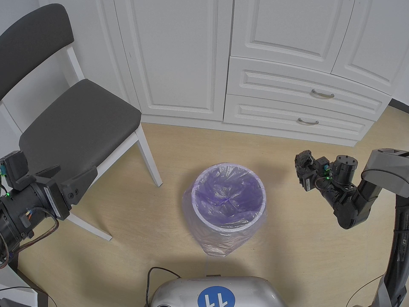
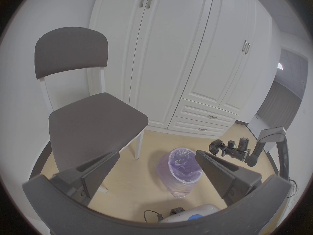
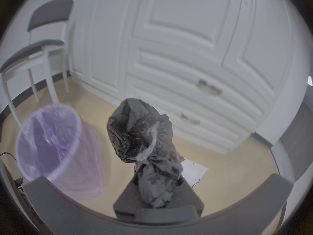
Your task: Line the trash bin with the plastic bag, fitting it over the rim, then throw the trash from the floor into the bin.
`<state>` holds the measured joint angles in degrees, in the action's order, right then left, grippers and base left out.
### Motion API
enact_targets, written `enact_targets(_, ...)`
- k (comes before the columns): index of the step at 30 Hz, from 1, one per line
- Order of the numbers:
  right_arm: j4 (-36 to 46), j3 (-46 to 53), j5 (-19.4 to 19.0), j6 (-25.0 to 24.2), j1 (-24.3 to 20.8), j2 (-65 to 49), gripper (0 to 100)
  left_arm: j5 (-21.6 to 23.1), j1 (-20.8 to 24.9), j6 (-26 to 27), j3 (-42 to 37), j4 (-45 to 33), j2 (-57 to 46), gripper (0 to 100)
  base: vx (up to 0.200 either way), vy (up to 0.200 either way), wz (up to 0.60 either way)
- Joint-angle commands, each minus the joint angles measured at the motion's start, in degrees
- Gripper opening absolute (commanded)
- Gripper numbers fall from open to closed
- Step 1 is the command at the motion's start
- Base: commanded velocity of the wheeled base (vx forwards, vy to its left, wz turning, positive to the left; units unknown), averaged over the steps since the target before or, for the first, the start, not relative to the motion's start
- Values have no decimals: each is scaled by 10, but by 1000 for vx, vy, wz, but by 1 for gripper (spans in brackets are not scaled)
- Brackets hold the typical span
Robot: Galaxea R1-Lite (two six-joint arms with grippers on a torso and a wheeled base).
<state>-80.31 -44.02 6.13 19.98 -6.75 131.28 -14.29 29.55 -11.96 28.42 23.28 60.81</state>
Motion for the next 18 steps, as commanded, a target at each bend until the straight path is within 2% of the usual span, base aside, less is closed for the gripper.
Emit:
enact_targets(1, -76, 89, -21, 39, -73, -101, 0, 0, 4, 25, -2, -3, -32, 100, 0, 0, 0)
enact_targets(9, -97, 102, -23, 33, -159, -123, 0, 0, 19, 27, 0, -3, -52, 100, 0, 0, 0)
enact_targets(12, -97, 102, -21, 16, -189, -125, 0, 0, 21, 37, -1, -3, -58, 100, 0, 0, 0)
enact_targets(16, -97, 91, -18, -59, -244, -122, 0, 0, 21, 50, -1, -3, -64, 100, 0, 0, 0)
enact_targets(17, -97, 91, -18, -59, -244, -122, 0, 0, 21, 50, -1, -3, -64, 100, 0, 0, 0)
enact_targets(18, -97, 81, -18, -91, -264, -118, 0, 0, 21, 57, -1, -3, -68, 100, 0, 0, 0)
